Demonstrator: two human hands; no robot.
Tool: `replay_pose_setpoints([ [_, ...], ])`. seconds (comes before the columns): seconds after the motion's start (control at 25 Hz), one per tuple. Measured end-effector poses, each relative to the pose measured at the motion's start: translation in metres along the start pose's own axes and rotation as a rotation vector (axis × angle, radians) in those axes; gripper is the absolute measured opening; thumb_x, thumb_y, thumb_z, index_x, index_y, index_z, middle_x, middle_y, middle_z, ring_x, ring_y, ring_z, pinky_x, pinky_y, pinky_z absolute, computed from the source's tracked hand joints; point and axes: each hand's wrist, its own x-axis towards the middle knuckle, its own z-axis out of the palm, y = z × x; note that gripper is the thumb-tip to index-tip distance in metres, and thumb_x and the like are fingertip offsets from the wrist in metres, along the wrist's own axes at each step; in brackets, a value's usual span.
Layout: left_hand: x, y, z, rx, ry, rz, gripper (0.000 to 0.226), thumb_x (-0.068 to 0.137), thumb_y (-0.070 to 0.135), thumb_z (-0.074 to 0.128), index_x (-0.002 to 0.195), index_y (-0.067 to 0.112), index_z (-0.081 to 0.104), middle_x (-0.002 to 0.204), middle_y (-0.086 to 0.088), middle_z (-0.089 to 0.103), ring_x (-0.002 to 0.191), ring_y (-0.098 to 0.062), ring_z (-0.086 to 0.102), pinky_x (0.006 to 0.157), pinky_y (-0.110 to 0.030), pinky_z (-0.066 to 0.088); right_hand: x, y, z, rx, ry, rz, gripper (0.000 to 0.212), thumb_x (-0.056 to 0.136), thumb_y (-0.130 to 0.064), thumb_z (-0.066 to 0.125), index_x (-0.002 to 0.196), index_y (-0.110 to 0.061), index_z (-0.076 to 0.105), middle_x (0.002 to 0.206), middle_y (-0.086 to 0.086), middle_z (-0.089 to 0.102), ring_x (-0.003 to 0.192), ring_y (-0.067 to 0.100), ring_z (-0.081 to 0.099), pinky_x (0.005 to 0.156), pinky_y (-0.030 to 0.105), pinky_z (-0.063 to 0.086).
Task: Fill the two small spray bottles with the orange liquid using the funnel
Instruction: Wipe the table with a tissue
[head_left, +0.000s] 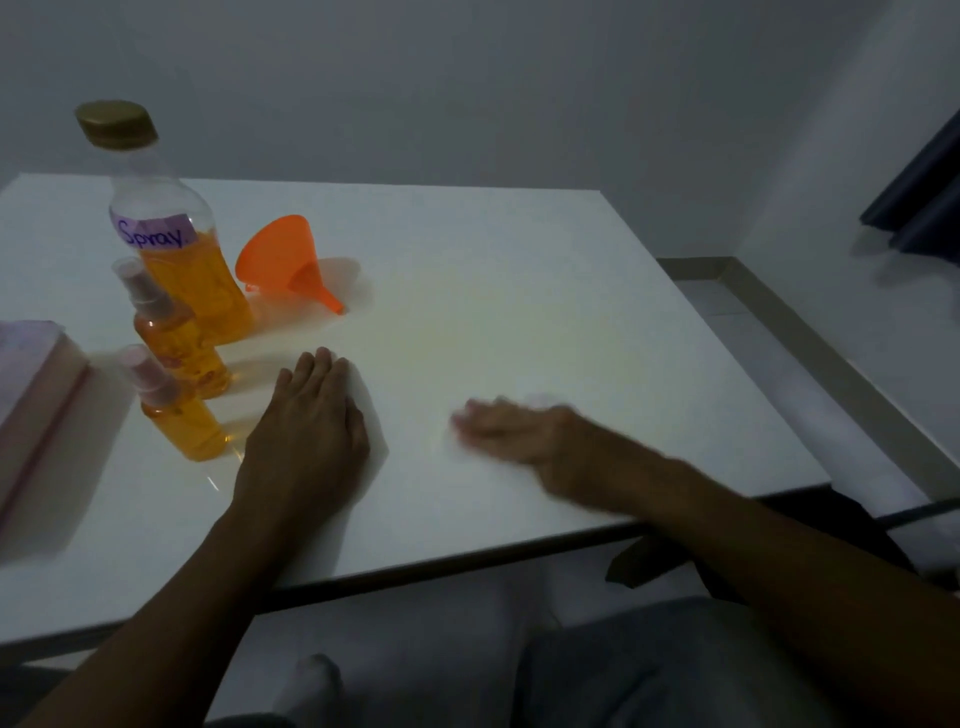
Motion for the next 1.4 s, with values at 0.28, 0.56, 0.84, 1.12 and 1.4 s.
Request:
replay_pose_setpoints([
  [0.28,0.003,-0.001,0.003,0.021,-0.007,0.019,0.063,0.093,0.033,0.016,0.145,0.0,0.033,0.153,-0.021,0.032,0.145,-0.03,0.024,0.119,-0.044,0.017,0.013,0.085,-0.043,-0.016,0.352,0.881,0.069,0.086,0.014,0.035,0.151,-0.009,0.04,0.158,0.015,0.039,0.146,0.033,0.036,0.122,0.035,0.024],
  [0.56,0.004,-0.004,0.006,0.007,0.014,0.048,0.062,0.095,0.033,0.016,0.143,0.0,0.035,0.151,-0.023,0.033,0.144,-0.032,0.026,0.119,-0.044,0.016,-0.036,-0.003,0.013,-0.008,0.118,0.096,0.083,0.08,0.027,0.047,0.15,-0.016,0.03,0.16,0.008,0.034,0.149,0.027,0.031,0.122,0.053,0.022],
  [0.84,0.003,-0.002,0.007,0.035,0.037,0.059,0.061,0.092,0.027,0.019,0.139,-0.005,0.039,0.147,-0.029,0.037,0.139,-0.039,0.032,0.117,-0.049,0.02,-0.059,0.077,-0.045,0.0,0.372,0.887,0.074,0.081,0.023,0.036,0.15,-0.004,0.041,0.161,0.012,0.032,0.151,0.024,0.027,0.124,0.028,0.011],
  [1.12,0.003,-0.008,0.01,0.043,0.037,0.087,0.062,0.095,0.032,0.015,0.142,-0.003,0.037,0.148,-0.027,0.035,0.141,-0.037,0.029,0.118,-0.047,0.018,-0.038,-0.021,0.004,0.081,0.072,0.046,0.068,0.086,0.022,0.04,0.148,-0.005,0.043,0.158,0.009,0.038,0.15,0.027,0.031,0.124,0.05,0.021],
  [1.4,0.004,-0.006,0.013,0.048,0.038,0.08,0.064,0.095,0.034,0.013,0.143,-0.002,0.034,0.15,-0.026,0.034,0.143,-0.035,0.027,0.118,-0.046,0.016,-0.095,0.066,-0.044,0.012,0.245,0.629,0.073,0.084,0.021,0.036,0.148,-0.013,0.041,0.157,0.005,0.038,0.148,0.029,0.034,0.125,0.036,0.018],
])
